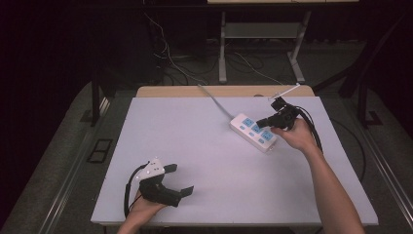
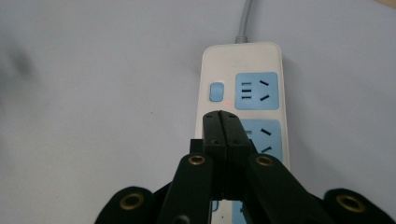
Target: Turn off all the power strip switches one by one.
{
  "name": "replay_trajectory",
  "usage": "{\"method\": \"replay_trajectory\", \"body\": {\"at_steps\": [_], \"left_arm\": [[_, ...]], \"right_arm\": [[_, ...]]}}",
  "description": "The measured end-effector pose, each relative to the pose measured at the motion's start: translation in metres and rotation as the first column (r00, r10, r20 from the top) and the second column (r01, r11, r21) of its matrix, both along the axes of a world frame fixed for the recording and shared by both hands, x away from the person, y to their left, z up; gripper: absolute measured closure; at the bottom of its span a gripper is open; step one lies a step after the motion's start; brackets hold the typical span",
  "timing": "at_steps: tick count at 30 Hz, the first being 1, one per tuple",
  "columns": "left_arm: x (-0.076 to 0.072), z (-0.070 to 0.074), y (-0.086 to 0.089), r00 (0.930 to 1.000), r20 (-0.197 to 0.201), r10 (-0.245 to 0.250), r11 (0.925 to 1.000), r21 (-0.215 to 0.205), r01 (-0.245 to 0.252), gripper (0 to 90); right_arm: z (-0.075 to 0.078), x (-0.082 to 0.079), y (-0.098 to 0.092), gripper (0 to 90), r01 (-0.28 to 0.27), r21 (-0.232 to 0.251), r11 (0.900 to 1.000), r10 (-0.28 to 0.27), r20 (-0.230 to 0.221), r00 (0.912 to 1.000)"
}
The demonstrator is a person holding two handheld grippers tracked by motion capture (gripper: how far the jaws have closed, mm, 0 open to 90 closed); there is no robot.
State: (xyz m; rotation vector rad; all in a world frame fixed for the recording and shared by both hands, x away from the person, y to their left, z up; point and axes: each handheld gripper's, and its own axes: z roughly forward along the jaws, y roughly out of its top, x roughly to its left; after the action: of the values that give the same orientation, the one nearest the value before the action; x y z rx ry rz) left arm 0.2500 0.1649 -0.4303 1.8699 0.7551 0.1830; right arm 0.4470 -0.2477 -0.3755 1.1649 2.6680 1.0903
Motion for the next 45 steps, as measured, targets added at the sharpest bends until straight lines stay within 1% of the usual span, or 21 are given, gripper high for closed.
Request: {"method": "replay_trajectory", "body": {"at_steps": [4, 5, 13, 14, 18, 21, 25, 35, 38, 39, 40, 41, 45], "left_arm": [[0.0, 0.0, 0.001, 1.0, -0.001, 0.002, 1.0, -0.001, -0.002, 0.0], [0.001, 0.0, 0.001, 1.0, -0.001, 0.004, 1.0, -0.001, -0.004, 0.0], [0.001, 0.0, 0.002, 1.0, 0.001, 0.005, 1.0, -0.002, -0.005, 0.0], [0.001, 0.0, 0.003, 1.0, 0.001, 0.005, 1.0, -0.002, -0.005, 0.0], [0.001, 0.0, 0.003, 1.0, 0.0, 0.006, 1.0, -0.004, -0.006, 0.0], [0.001, 0.0, 0.004, 1.0, 0.0, 0.007, 1.0, -0.004, -0.007, 0.0], [0.001, 0.0, 0.004, 1.0, 0.0, 0.007, 1.0, -0.002, -0.007, 0.0], [0.001, 0.0, 0.004, 1.0, 0.0, 0.008, 1.0, -0.006, -0.008, 0.0], [0.001, 0.0, 0.004, 1.0, 0.001, 0.007, 1.0, -0.003, -0.007, 0.0], [0.001, 0.0, 0.004, 1.0, 0.002, 0.008, 1.0, -0.004, -0.008, 0.0], [0.001, 0.0, 0.004, 1.0, 0.002, 0.008, 1.0, -0.004, -0.008, 0.0], [0.001, 0.0, 0.004, 1.0, 0.002, 0.008, 1.0, -0.004, -0.008, 0.0], [0.001, 0.0, 0.004, 1.0, 0.002, 0.006, 1.0, -0.001, -0.006, 0.0]], "right_arm": [[0.002, 0.005, 0.003, 90.0, 0.0, -0.006, 1.0, 0.0, -0.003, 1.0], [0.002, 0.007, 0.005, 90.0, 0.0, 0.001, 1.0, 0.0, -0.002, 1.0], [-0.002, 0.014, 0.01, 90.0, -0.004, -0.006, 1.0, 0.003, -0.011, 0.9999], [-0.004, 0.016, 0.012, 90.0, -0.004, -0.008, 1.0, 0.004, -0.02, 0.9998], [-0.008, 0.018, 0.013, 90.0, -0.003, -0.012, 1.0, 0.003, -0.029, 0.9996], [-0.014, 0.02, 0.016, 90.0, -0.009, -0.031, 0.999, 0.007, -0.045, 0.9989], [-0.018, 0.02, 0.019, 90.0, -0.016, -0.033, 0.999, 0.014, -0.049, 0.9987], [-0.027, 0.02, 0.024, 90.0, -0.034, -0.049, 0.998, 0.03, -0.075, 0.9967], [-0.031, 0.019, 0.025, 90.0, -0.036, -0.04, 0.999, 0.033, -0.088, 0.9956], [-0.036, 0.019, 0.025, 90.0, -0.036, -0.037, 0.999, 0.032, -0.099, 0.9946], [-0.036, 0.019, 0.025, 90.0, -0.036, -0.037, 0.999, 0.032, -0.099, 0.9946], [-0.039, 0.018, 0.022, 90.0, -0.026, -0.013, 1.0, 0.025, -0.097, 0.995], [-0.04, 0.018, 0.02, 90.0, -0.025, 0.003, 1.0, 0.025, -0.095, 0.9952]]}}
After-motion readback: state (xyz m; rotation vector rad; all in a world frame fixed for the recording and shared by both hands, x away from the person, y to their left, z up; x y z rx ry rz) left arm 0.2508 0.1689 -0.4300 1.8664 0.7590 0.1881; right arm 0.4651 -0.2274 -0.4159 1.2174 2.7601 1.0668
